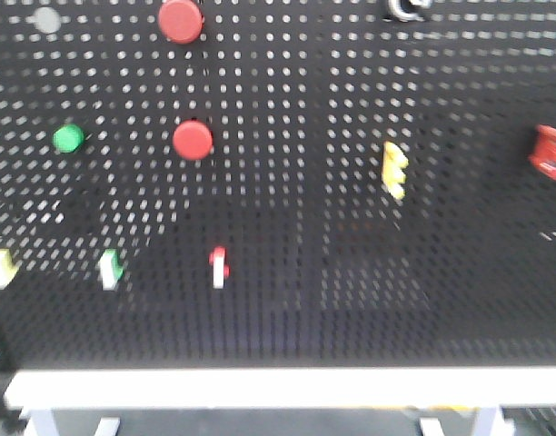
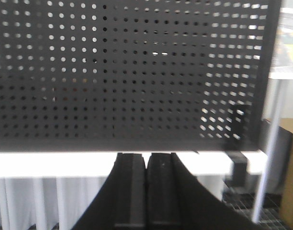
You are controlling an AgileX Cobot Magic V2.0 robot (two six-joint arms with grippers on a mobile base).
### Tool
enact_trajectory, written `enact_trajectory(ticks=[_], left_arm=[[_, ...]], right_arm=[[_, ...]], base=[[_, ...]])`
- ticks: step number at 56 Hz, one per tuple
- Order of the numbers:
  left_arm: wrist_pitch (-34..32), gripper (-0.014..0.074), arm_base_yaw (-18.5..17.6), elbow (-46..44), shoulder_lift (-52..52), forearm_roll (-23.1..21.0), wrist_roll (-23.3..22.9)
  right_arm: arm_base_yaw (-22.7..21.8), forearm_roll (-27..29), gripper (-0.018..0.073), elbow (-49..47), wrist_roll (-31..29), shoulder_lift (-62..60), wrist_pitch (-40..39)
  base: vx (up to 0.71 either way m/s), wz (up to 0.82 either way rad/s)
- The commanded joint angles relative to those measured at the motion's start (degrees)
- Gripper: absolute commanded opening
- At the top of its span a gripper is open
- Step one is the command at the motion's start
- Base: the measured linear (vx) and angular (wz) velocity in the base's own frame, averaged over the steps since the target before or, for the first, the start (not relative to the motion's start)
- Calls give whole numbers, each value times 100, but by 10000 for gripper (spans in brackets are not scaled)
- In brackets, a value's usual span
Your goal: Rotate knob clockwise with right arm
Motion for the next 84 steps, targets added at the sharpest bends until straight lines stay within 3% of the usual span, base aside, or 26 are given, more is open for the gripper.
enact_trajectory(ticks=[1,50,63,67,76,84], left_arm=[[-453,-6,-47,190,98,-26,-22],[-453,-6,-47,190,98,-26,-22],[-446,-6,-47,190,98,-26,-22],[-446,-6,-47,190,98,-26,-22],[-446,-6,-47,190,98,-26,-22],[-446,-6,-47,190,98,-26,-22]], right_arm=[[6,-19,-4,33,-56,-18,-462],[6,-48,-4,33,-75,-18,-485],[6,-82,-4,-65,-140,-18,-2054],[6,-82,-4,-391,-133,3,-1682],[6,-82,-4,-1713,-130,533,-61],[6,-63,-4,-2884,-129,1480,617]], base=[[35,3],[10,1],[0,0],[0,0],[0,0],[0,0]])
